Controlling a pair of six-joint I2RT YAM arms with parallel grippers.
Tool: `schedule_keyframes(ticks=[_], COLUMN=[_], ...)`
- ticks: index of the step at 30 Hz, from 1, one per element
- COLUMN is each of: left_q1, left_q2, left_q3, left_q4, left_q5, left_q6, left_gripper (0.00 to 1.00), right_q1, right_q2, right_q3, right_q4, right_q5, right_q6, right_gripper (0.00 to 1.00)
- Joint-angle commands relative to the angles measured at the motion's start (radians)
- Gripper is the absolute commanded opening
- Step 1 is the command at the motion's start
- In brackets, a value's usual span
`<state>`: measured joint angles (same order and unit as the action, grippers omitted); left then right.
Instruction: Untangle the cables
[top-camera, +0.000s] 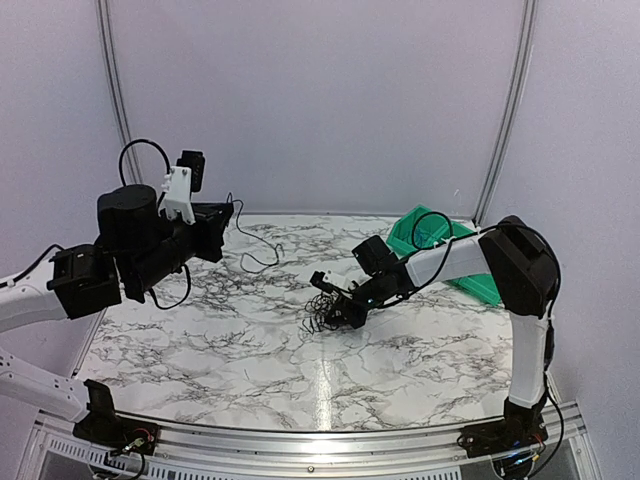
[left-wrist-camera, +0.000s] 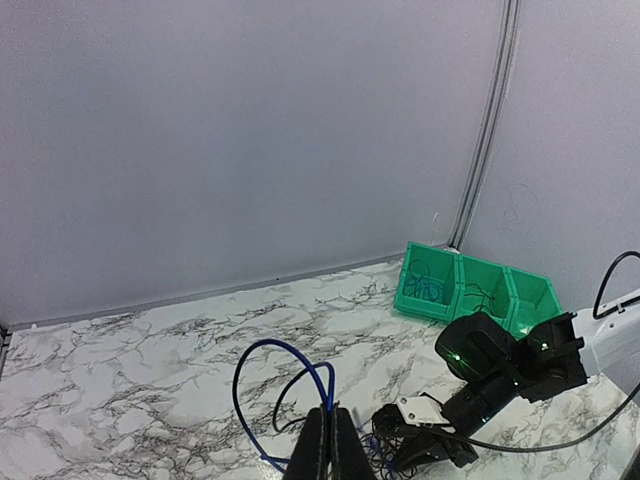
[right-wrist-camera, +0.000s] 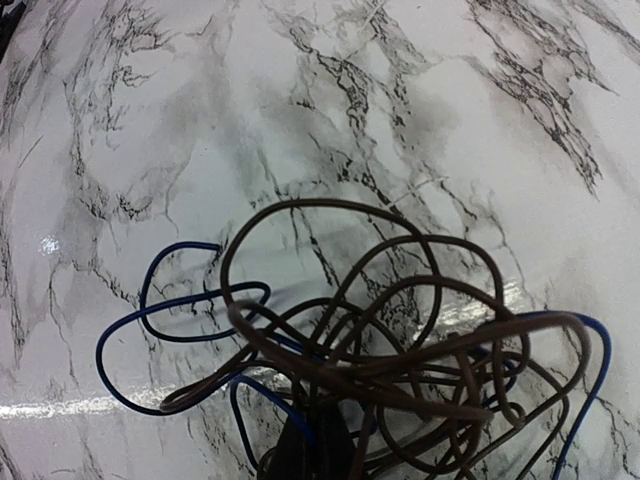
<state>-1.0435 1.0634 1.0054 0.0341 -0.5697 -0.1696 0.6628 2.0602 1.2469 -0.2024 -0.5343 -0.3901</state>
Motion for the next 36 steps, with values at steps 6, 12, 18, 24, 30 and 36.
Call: schedule_keyframes(ticks=[6, 12, 18, 24, 30, 36], left_q1=[0.0, 0.0, 0.0, 0.0, 0.0, 0.0], left_q2=[0.087, 0.141, 0.197, 0.261, 0.329, 0.39], left_q3=[-0.004, 0.0, -0.002, 0.002, 0.037, 0.079], left_q4=[0.022, 0.048, 0.083, 0.134, 0.163, 0.177], left_q5=[0.042, 0.074, 0.098, 0.137, 0.197, 0.276], left_q6=[-0.034, -0.05, -0.073, -0.104, -0.121, -0.146], left_gripper=[0.0, 0.0, 0.0, 0.0, 0.0, 0.0], right_q1=[-0.017, -0.031, -0.039, -0.046, -0.05, -0.072], right_q2=[-0.039, -0.166, -0.302, -0.406, -0.469, -0.454], right_q3=[-0.008, -0.012, -0.063, -0.103, -0.151, -0.149], right_q4=[-0.117, -0.132, -0.117, -0.084, -0.009, 0.039], right_q5=[0.091, 0.12, 0.128, 0.008, -0.166, -0.324], right_q6=[-0.024, -0.036, -0.06, -0.038, 0.045, 0.158], right_gripper=[0.02, 0.2, 0.33, 0.42, 0.56, 0.61])
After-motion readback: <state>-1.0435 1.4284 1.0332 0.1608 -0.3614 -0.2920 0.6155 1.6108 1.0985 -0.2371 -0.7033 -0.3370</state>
